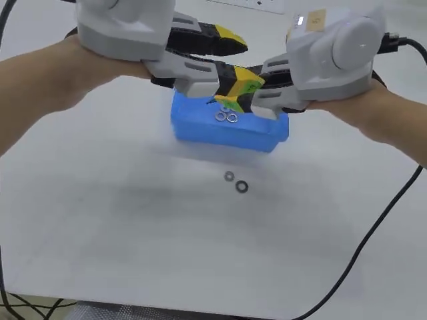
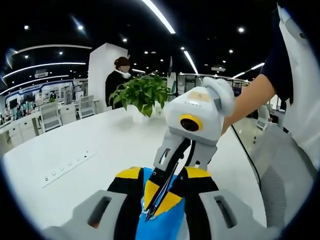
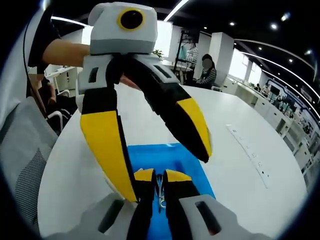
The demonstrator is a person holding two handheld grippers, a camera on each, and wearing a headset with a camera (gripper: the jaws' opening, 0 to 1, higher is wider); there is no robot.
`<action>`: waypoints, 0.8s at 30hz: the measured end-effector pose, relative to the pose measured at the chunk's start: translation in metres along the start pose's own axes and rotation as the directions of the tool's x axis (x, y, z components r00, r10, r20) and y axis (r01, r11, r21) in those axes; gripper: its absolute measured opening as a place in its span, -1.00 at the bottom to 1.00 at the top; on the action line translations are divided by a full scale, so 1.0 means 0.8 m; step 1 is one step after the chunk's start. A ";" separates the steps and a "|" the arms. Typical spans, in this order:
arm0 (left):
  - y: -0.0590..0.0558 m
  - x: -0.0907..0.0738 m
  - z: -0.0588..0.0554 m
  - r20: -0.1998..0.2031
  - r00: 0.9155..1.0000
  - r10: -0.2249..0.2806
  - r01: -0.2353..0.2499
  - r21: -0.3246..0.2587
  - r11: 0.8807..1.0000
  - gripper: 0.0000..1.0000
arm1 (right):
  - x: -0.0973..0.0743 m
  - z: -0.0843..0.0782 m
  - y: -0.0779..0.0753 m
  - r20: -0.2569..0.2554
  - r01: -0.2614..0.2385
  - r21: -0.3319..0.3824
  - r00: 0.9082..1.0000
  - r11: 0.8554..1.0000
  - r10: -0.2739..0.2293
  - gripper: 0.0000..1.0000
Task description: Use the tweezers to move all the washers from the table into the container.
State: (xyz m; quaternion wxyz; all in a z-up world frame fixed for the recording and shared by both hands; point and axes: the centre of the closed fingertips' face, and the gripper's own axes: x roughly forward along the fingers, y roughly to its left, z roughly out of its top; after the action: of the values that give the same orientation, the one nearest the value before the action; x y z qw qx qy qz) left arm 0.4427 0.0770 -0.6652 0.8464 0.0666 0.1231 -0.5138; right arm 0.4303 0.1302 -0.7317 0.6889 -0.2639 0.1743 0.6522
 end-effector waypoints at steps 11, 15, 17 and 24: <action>-0.013 0.015 0.001 -0.025 0.996 -0.080 0.081 0.033 0.996 -0.73 | 0.000 0.001 -0.001 -0.001 -0.009 -0.016 1.000 1.000 0.009 -0.86; -0.016 0.017 -0.001 -0.042 0.995 -0.095 0.097 0.050 0.994 -0.80 | 0.000 0.000 -0.004 -0.003 -0.008 -0.020 1.000 1.000 0.008 -0.86; -0.018 0.017 -0.001 -0.050 0.993 -0.105 0.108 0.052 0.993 -0.82 | 0.000 -0.001 -0.005 -0.002 -0.009 -0.016 1.000 1.000 0.009 -0.86; -0.022 0.013 -0.003 -0.076 0.990 -0.115 0.125 0.129 0.984 -0.86 | 0.001 -0.003 -0.003 -0.005 -0.022 -0.031 1.000 0.999 0.022 -0.86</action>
State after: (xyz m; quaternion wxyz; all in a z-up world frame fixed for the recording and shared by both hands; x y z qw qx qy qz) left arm 0.4310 0.0603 -0.6702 0.8029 0.1329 0.1211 -0.5684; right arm 0.4331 0.1296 -0.7335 0.6771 -0.2738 0.1687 0.6619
